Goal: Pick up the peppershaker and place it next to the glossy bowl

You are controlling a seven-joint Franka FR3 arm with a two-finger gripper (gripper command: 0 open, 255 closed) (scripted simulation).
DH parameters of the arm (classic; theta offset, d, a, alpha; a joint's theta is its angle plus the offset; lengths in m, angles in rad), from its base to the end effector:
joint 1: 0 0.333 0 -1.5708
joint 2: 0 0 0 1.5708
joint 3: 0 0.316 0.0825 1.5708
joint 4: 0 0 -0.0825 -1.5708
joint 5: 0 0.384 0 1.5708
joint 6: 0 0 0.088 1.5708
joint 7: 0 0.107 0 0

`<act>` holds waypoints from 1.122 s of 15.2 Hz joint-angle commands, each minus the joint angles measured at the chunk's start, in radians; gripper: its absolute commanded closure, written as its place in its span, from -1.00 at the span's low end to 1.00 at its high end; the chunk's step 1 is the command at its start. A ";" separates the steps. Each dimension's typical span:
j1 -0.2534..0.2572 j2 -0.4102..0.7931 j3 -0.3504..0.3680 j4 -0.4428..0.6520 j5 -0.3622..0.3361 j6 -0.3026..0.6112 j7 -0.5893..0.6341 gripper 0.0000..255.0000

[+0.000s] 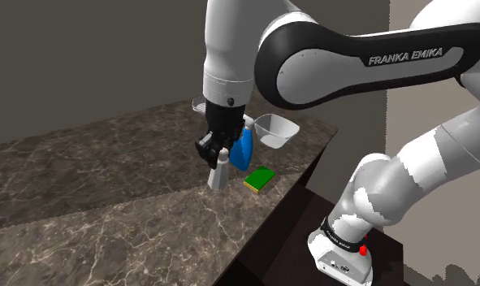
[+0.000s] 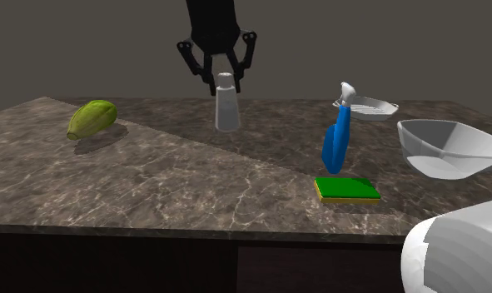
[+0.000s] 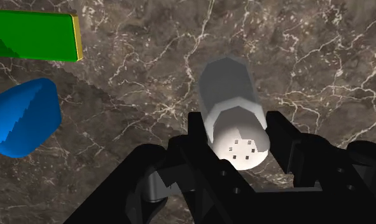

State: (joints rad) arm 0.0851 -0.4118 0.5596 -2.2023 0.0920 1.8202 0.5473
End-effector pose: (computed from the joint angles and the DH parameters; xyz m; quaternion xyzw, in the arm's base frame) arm 0.3382 0.2926 0.5173 0.9978 0.0160 0.0237 0.0592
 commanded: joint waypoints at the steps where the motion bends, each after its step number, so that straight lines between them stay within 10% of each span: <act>1: -0.004 -0.043 -0.042 -0.040 0.004 -0.001 -0.053 1.00; 17: -0.110 -0.242 -0.389 -0.256 -0.111 0.027 -0.462 1.00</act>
State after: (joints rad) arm -0.0158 -0.6401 0.1934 -2.4498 -0.0085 1.8505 0.1127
